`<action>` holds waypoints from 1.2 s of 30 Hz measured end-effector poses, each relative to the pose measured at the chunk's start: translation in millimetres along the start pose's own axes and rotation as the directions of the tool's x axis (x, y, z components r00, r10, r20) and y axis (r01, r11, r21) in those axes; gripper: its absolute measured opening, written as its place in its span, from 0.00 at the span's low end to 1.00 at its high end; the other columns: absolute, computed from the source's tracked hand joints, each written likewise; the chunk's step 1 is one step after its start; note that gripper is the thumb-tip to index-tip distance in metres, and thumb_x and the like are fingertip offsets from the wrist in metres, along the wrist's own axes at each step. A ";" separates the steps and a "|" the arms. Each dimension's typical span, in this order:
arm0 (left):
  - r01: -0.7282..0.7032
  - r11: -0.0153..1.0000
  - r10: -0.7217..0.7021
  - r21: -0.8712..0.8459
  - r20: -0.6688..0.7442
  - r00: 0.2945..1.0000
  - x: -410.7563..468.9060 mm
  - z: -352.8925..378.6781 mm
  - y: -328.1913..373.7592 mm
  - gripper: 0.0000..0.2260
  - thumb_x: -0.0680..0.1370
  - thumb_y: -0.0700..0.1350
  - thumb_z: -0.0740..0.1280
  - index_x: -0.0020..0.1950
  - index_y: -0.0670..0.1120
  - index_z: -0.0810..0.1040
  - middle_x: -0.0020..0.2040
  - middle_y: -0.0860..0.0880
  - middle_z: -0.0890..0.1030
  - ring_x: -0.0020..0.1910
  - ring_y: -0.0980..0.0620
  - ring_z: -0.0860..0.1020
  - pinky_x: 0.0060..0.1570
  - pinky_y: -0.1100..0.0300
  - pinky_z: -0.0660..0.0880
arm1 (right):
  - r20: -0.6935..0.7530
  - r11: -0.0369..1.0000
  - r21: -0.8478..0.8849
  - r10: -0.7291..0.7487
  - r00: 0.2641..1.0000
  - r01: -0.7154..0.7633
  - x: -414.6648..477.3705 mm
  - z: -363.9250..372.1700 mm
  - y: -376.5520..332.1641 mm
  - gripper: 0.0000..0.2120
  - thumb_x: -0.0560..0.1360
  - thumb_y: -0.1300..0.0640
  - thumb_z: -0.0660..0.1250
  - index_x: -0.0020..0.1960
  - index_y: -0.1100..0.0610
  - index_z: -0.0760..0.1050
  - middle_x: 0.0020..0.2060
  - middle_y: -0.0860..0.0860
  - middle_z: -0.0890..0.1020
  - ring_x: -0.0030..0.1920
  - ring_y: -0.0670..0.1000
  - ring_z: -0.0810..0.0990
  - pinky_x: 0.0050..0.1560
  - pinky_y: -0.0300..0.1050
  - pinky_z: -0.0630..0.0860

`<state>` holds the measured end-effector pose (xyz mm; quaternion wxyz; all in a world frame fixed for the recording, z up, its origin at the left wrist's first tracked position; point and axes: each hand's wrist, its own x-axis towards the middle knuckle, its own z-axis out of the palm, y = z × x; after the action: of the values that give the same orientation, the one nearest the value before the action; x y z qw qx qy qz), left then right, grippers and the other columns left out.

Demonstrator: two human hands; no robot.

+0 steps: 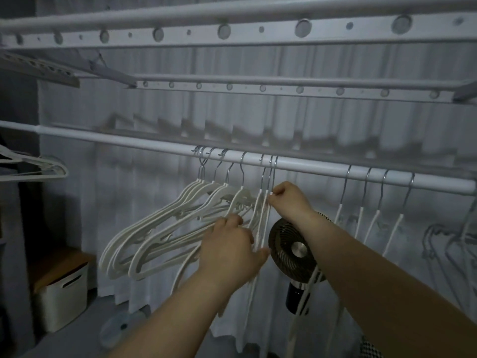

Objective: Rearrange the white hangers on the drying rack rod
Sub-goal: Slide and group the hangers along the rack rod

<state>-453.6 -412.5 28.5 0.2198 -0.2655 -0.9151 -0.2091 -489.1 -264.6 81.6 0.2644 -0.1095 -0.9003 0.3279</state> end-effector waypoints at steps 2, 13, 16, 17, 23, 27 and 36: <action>-0.018 1.000 0.017 0.018 0.019 1.000 1.8 1.1 -0.4 0.21 0.74 0.60 0.61 0.59 0.48 0.78 0.71 0.51 0.66 0.69 0.49 0.63 0.64 0.55 0.61 | 0.052 1.000 0.020 0.009 0.999 -0.010 -2.8 3.2 -1.8 0.08 0.75 0.54 0.62 0.52 0.56 0.69 0.38 0.48 0.71 0.40 0.49 0.71 0.46 0.44 0.68; -0.023 1.000 0.023 -0.013 -0.008 1.000 -2.5 7.0 -12.4 0.25 0.70 0.67 0.60 0.59 0.52 0.77 0.72 0.53 0.64 0.70 0.52 0.60 0.68 0.54 0.53 | 0.071 0.991 0.103 0.075 0.995 -0.082 -12.7 7.4 -2.0 0.23 0.75 0.61 0.61 0.67 0.60 0.58 0.32 0.51 0.71 0.28 0.48 0.73 0.20 0.35 0.68; -0.047 0.998 0.044 -0.031 -0.099 0.994 -3.0 6.9 -5.9 0.29 0.69 0.70 0.56 0.60 0.53 0.76 0.72 0.53 0.63 0.71 0.53 0.58 0.67 0.55 0.46 | -0.038 1.000 0.020 0.013 0.999 -0.012 -19.5 1.7 2.0 0.24 0.75 0.61 0.59 0.69 0.60 0.56 0.34 0.51 0.71 0.30 0.46 0.71 0.23 0.34 0.64; -0.067 0.997 0.064 -0.024 -0.123 0.990 -3.2 6.0 -2.1 0.30 0.69 0.70 0.55 0.61 0.53 0.76 0.72 0.53 0.63 0.71 0.53 0.57 0.66 0.55 0.44 | -0.072 1.000 0.014 0.006 0.997 -0.005 -22.1 -1.4 4.0 0.24 0.76 0.62 0.59 0.69 0.60 0.57 0.36 0.52 0.72 0.30 0.47 0.71 0.24 0.36 0.64; -0.138 0.989 0.142 0.058 -0.066 0.988 1.8 3.5 29.9 0.28 0.72 0.65 0.57 0.63 0.48 0.72 0.63 0.49 0.75 0.65 0.48 0.67 0.65 0.53 0.51 | -0.198 0.988 -0.156 -0.024 0.980 -0.008 -35.9 -30.1 19.5 0.23 0.75 0.64 0.57 0.69 0.60 0.58 0.58 0.60 0.73 0.49 0.58 0.75 0.39 0.41 0.66; -0.133 0.977 0.124 0.165 0.064 0.990 8.5 7.7 38.2 0.21 0.75 0.53 0.60 0.65 0.44 0.68 0.60 0.46 0.77 0.63 0.45 0.69 0.63 0.55 0.59 | -0.220 0.981 -0.195 -0.017 0.975 -0.027 -45.1 -50.2 35.5 0.25 0.75 0.65 0.57 0.70 0.59 0.57 0.61 0.60 0.72 0.52 0.59 0.75 0.43 0.42 0.67; -0.039 0.948 0.042 0.314 -0.002 0.999 11.7 18.4 32.0 0.24 0.71 0.39 0.59 0.67 0.43 0.62 0.52 0.46 0.80 0.65 0.47 0.68 0.70 0.43 0.33 | -0.228 0.962 -0.270 -0.028 0.973 -0.036 -53.4 -75.9 54.5 0.25 0.74 0.66 0.57 0.70 0.60 0.57 0.63 0.60 0.71 0.55 0.60 0.75 0.47 0.45 0.69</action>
<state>-449.4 -374.1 28.0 0.2677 -0.2450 -0.9301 -0.0574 -401.5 -202.5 73.7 0.3483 -0.1839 -0.9000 0.1865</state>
